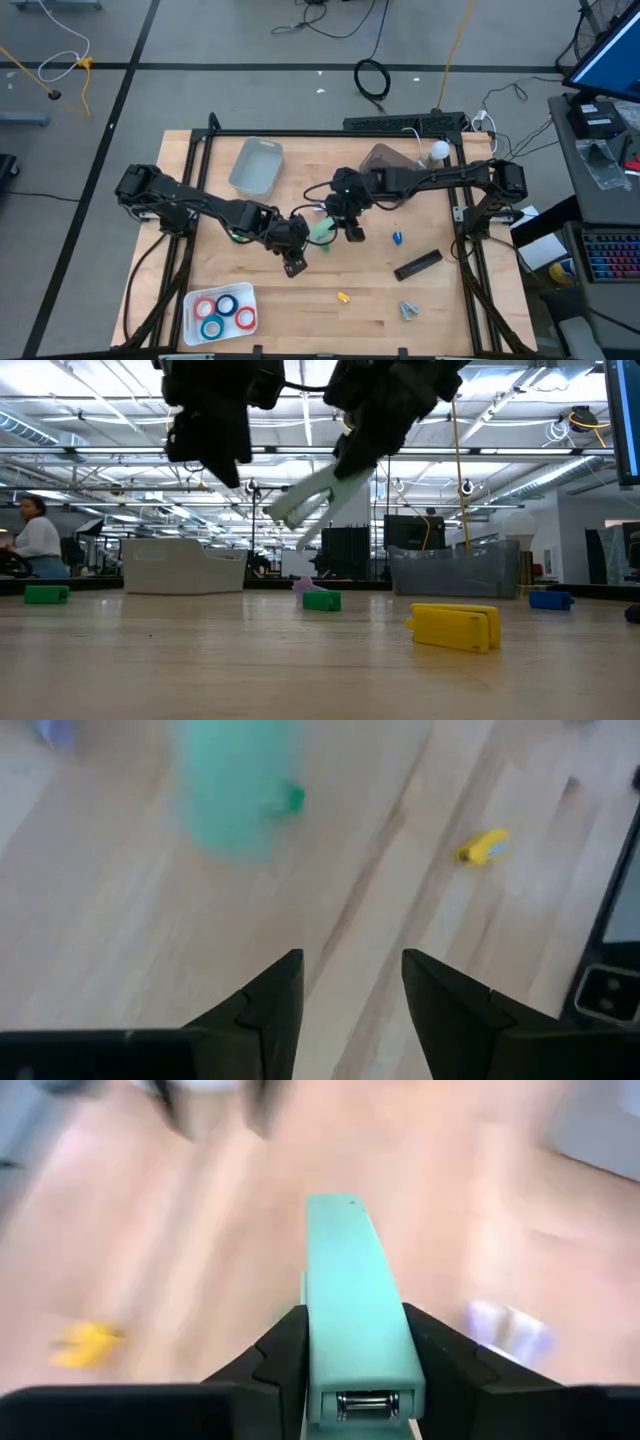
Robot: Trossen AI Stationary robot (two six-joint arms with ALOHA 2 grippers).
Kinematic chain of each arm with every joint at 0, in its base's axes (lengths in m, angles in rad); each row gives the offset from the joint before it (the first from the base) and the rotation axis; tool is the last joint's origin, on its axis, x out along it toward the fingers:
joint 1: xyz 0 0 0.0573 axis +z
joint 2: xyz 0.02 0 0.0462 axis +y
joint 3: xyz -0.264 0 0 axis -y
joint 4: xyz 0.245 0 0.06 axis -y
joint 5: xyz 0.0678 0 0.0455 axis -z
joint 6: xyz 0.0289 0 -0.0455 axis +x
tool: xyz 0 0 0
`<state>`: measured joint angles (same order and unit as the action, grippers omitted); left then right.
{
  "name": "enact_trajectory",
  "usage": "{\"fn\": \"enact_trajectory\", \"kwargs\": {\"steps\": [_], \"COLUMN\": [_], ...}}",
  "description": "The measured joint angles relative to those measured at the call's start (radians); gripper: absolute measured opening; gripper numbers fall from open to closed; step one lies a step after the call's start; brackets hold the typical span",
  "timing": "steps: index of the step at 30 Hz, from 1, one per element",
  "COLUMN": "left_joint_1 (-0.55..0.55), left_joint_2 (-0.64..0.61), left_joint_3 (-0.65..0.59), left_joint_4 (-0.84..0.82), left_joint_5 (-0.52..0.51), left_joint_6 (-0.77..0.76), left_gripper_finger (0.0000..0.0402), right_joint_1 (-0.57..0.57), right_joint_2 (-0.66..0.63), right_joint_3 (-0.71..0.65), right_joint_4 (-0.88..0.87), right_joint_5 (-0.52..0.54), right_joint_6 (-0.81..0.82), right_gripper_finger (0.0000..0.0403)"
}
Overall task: Pick and place Stapler, Stapler remover, tape
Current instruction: Put the light green stapler into the black bin
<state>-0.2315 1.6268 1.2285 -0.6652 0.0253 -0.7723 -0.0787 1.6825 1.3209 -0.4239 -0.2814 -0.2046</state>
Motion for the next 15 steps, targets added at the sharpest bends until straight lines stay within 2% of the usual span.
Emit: {"fn": "enact_trajectory", "kwargs": {"steps": [5,15], "left_joint_1": [-0.009,-0.047], "left_joint_2": [0.0,0.0], "left_joint_3": [0.0,0.0], "left_joint_4": [-0.049,-0.072], "left_joint_5": [-0.02,-0.174], "left_joint_6": [-0.043,-0.045], "left_gripper_finger": [0.0174,0.0175], "right_joint_1": [-0.002,-0.07], "right_joint_2": [-0.033,-0.171], "right_joint_3": [-0.002,0.0], "right_joint_4": [-0.074,-0.165], "right_joint_5": [0.157,0.45], "right_joint_6": [-0.024,0.03], "right_gripper_finger": [0.0122,0.0121]}}
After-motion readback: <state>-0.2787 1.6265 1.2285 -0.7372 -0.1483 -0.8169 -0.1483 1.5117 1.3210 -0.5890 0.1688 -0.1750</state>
